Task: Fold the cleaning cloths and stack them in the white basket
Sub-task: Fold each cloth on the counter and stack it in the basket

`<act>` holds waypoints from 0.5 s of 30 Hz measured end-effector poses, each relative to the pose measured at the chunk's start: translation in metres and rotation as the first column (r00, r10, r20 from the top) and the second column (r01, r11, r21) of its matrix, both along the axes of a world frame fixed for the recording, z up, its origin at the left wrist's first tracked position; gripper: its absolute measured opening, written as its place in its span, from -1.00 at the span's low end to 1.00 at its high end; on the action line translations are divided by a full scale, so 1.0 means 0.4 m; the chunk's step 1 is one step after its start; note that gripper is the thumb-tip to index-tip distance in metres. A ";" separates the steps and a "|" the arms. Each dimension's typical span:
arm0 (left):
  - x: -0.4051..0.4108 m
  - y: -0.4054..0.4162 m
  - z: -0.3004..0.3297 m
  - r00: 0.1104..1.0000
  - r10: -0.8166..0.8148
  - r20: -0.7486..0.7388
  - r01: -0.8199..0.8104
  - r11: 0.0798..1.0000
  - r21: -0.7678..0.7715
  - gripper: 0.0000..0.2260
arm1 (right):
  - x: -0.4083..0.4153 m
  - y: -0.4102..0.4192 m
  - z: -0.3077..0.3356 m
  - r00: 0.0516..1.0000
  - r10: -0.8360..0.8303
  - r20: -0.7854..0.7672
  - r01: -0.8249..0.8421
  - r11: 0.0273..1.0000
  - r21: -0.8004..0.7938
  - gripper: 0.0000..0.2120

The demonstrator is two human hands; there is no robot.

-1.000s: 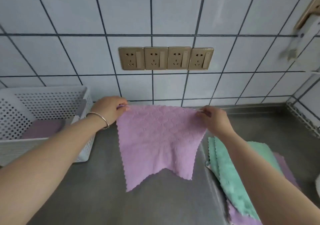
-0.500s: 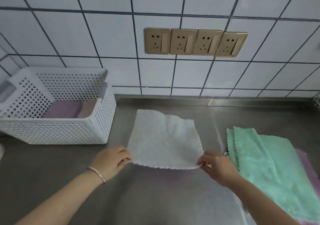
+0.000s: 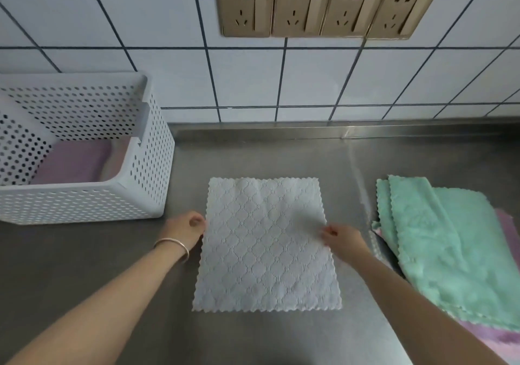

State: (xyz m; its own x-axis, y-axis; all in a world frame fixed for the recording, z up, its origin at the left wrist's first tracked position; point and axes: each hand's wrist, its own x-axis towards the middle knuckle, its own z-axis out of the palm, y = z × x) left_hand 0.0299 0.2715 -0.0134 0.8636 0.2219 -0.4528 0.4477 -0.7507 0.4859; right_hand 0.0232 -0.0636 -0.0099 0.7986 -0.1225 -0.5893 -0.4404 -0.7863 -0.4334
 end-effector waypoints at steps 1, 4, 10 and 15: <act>0.036 -0.005 -0.005 0.995 0.103 -0.017 -0.104 0.992 -0.075 -0.86 | 0.037 0.002 -0.005 0.997 -0.071 0.021 0.070 0.997 0.023 -0.86; 0.125 -0.016 -0.030 0.949 0.312 -0.038 -0.314 0.937 -0.151 -0.78 | 0.125 0.011 -0.036 0.965 -0.262 0.019 0.261 0.964 0.050 -0.71; 0.196 -0.056 -0.070 0.939 0.345 0.009 -0.345 0.938 0.011 -0.76 | 0.203 0.046 -0.077 0.917 -0.398 0.032 0.399 0.916 -0.038 -0.74; 0.199 -0.047 -0.094 0.921 0.384 0.063 -0.388 0.919 0.071 -0.77 | 0.213 0.037 -0.095 0.902 -0.425 0.074 0.431 0.895 -0.114 -0.63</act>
State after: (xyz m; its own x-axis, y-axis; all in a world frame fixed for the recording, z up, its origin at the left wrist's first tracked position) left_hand 0.1095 0.2529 -0.0510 0.7234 0.5763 -0.3802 0.6885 -0.5616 0.4589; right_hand 0.1083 -0.0487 -0.0477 0.6782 -0.5286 -0.5106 -0.7285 -0.5751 -0.3723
